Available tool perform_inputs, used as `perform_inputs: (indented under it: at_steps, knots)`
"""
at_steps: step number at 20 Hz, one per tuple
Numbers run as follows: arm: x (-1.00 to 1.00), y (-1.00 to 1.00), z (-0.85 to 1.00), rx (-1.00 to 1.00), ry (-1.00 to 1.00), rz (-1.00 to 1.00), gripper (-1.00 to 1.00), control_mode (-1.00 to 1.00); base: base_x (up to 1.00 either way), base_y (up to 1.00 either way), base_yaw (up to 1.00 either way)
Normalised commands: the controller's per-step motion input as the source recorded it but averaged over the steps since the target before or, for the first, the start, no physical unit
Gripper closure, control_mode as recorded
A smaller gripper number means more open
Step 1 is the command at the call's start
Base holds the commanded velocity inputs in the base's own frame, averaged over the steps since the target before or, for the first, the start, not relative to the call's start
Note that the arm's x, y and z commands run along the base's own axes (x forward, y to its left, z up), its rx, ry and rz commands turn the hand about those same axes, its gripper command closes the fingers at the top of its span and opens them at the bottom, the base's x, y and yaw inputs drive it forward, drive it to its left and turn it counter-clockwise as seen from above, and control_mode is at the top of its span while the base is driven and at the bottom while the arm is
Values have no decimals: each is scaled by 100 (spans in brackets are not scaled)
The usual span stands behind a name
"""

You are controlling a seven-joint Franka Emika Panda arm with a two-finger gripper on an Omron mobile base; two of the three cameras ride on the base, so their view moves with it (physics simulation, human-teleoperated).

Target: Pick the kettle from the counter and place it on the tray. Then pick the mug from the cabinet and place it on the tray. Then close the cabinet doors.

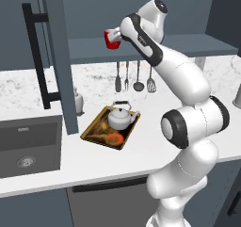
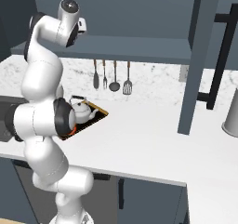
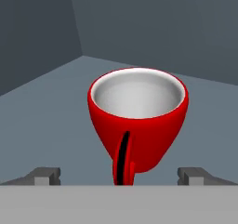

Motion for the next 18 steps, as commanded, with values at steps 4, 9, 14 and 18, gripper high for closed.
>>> perform_inputs:
  at_steps: [4, 9, 14, 18]
  knots:
    - [29, 0, 0, 0, 0, 0, -100, -100, 0, 0, 0]
    - [26, 0, 0, 0, 0, 0, -100, -100, 0, 0, 0]
    - [8, 3, 0, 0, 0, 0, 100, -100, 0, 0, 0]
    - [1, 7, -1, 0, 0, 0, 100, -100, 0, 0, 0]
